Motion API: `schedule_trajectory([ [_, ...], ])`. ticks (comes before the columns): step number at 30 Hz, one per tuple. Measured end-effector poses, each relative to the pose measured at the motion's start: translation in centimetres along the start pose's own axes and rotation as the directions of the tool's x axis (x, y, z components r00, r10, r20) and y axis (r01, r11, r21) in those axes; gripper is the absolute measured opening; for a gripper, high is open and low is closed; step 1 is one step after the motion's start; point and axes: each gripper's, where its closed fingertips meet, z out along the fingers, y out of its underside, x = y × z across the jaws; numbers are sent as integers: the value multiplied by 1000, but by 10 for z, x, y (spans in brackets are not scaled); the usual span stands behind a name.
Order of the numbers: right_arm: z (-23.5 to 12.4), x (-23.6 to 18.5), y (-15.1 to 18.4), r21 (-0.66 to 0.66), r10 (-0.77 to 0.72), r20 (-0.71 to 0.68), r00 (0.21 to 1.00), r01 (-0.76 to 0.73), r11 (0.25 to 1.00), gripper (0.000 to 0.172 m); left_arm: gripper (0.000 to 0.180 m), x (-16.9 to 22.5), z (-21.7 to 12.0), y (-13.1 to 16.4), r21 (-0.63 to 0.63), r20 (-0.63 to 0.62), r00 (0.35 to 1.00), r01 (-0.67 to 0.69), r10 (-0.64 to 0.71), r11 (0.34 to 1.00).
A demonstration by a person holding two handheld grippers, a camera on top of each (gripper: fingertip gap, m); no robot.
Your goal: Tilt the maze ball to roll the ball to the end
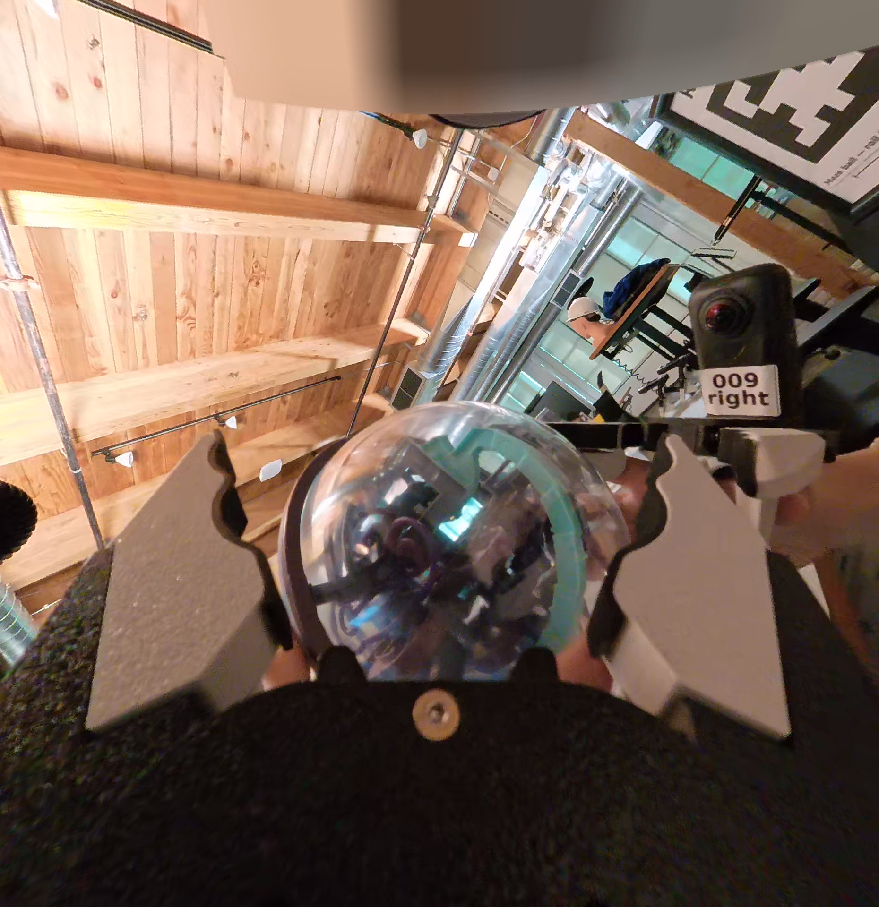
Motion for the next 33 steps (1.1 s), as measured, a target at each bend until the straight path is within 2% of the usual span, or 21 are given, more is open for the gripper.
schedule_trajectory([
  [12, 0, 11, 19, -39, 115, -55, 992, -118, 992, 157, 156, 0, 3, 22, -116, 4, 1000, 18, -18, 993],
  [17, 3, 12, 41, -143, 188, -75, 979, -197, 970, 156, 156, -8, 1, 53, -265, 57, 988, 153, -143, 952],
  [21, 4, 6, 64, -256, 195, -72, 978, -207, 944, 156, 156, -15, -6, 82, -376, 142, 949, 314, -280, 872],
  [24, 4, 2, 73, -287, 246, -71, 967, -256, 923, 150, 156, -19, -15, 103, -433, 218, 898, 441, -383, 786],
  [29, 3, -3, 85, -334, 328, -79, 941, -335, 881, 147, 156, -15, -26, 127, -489, 273, 830, 556, -487, 673],
  [31, 2, -6, 90, -381, 324, -76, 943, -328, 865, 145, 155, -11, -30, 135, -489, 290, 786, 613, -547, 621],
  [33, 0, -9, 98, -451, 309, -78, 948, -310, 837, 143, 154, -6, -34, 146, -475, 316, 711, 692, -628, 544],
])
